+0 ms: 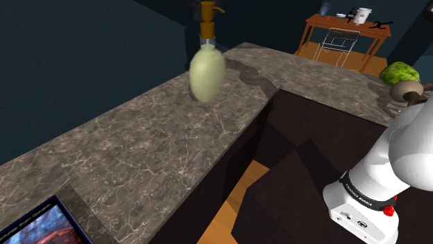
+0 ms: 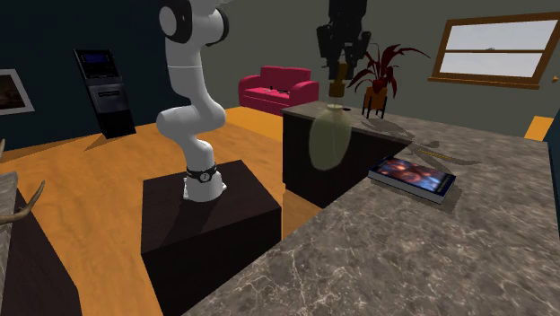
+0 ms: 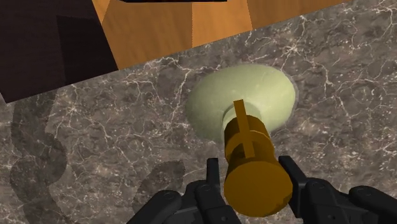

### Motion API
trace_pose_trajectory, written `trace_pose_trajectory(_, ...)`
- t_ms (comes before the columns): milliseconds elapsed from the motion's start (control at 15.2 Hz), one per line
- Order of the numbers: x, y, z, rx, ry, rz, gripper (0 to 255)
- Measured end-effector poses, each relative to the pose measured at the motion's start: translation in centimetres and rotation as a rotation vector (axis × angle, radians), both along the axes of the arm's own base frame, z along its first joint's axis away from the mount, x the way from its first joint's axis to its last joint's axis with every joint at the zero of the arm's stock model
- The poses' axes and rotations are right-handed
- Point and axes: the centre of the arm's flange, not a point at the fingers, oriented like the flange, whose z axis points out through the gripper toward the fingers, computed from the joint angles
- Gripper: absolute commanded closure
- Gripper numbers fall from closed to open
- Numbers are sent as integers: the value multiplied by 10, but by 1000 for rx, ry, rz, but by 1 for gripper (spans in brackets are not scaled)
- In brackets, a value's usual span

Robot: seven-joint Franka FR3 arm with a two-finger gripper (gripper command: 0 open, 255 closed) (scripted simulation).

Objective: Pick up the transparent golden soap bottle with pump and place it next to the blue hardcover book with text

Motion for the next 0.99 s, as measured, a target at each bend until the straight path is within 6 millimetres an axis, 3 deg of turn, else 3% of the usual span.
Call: trace_pose_trajectory(990,-50,179,-72,0,0,0,255)
